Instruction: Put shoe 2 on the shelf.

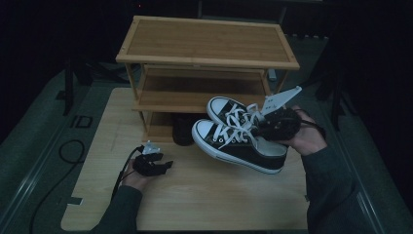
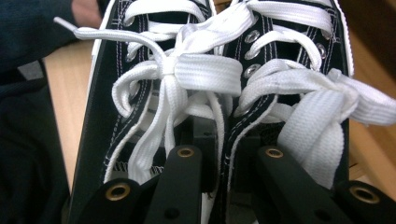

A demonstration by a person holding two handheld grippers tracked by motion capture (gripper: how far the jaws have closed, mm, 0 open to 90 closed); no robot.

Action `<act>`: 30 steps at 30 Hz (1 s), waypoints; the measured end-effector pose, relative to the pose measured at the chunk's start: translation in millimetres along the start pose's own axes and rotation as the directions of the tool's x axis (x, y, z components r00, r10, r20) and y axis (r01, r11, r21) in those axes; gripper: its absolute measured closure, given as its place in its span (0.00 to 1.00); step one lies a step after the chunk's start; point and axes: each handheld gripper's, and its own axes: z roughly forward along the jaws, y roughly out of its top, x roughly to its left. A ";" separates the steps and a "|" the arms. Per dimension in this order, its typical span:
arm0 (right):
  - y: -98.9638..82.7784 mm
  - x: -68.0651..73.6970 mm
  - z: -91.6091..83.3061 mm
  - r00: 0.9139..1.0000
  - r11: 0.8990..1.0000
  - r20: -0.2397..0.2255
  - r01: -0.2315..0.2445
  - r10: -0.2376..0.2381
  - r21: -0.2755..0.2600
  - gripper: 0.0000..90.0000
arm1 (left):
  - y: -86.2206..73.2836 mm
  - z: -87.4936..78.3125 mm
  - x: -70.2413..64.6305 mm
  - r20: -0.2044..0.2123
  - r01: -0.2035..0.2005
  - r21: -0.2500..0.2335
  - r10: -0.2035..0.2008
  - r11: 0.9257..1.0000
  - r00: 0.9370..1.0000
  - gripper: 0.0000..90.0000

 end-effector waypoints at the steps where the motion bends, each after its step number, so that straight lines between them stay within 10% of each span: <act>1: 1.6 -1.9 0.8 1.000 1.000 0.004 -0.004 0.004 0.000 0.94 | 0.0 0.0 -0.1 0.000 0.000 0.000 0.000 1.000 1.000 0.49; 30: 33.5 -47.5 35.1 0.991 0.995 0.097 -0.095 0.096 -0.012 0.94 | -0.3 -0.1 -0.3 -0.005 -0.009 -0.001 0.009 1.000 1.000 0.50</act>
